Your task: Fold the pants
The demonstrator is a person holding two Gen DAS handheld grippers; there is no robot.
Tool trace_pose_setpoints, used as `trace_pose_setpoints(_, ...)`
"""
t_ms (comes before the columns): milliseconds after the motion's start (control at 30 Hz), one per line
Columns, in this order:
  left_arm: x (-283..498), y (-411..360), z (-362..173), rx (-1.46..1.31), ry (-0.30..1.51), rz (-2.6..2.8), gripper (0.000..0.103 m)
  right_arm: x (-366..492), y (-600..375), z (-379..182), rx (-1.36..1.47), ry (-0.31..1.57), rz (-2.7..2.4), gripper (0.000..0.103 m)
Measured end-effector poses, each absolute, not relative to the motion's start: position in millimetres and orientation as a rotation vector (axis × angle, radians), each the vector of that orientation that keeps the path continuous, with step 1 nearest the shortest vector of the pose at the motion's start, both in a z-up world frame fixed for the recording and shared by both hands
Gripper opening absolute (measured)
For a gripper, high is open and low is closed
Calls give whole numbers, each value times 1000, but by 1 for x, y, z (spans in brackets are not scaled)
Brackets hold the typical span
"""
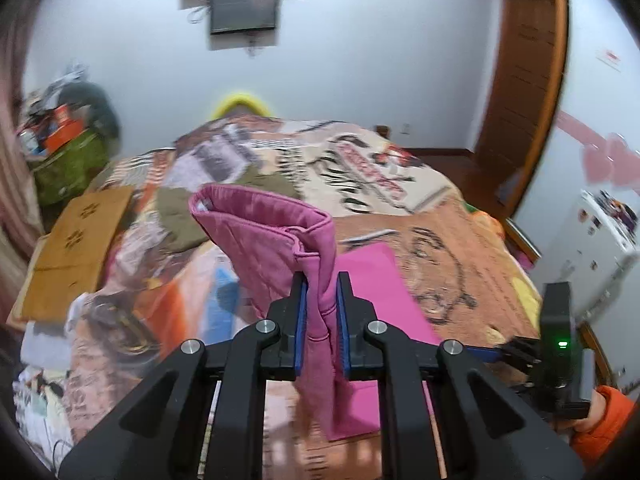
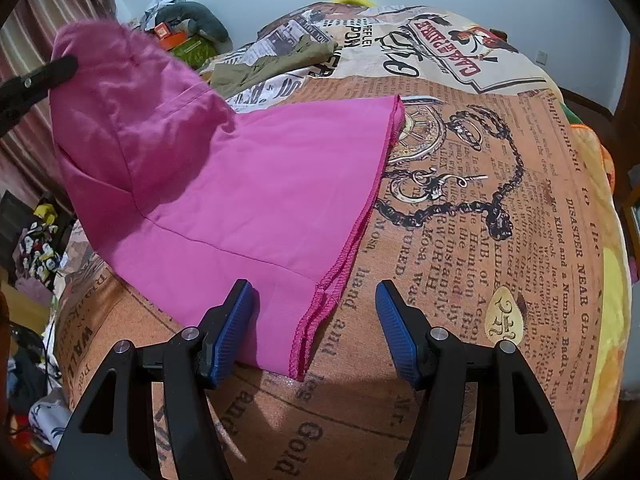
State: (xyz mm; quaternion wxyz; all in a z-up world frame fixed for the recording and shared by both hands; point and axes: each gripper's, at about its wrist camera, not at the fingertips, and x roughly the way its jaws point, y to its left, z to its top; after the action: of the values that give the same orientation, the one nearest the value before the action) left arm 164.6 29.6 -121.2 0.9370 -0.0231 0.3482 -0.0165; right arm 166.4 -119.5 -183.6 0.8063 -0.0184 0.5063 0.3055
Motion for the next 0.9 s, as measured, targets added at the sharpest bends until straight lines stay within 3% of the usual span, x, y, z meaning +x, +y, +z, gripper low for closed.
trace_pose_setpoints(900,200,-53,-201,-23,1008,-267,12,163,-147,-182,3,1084,593,60)
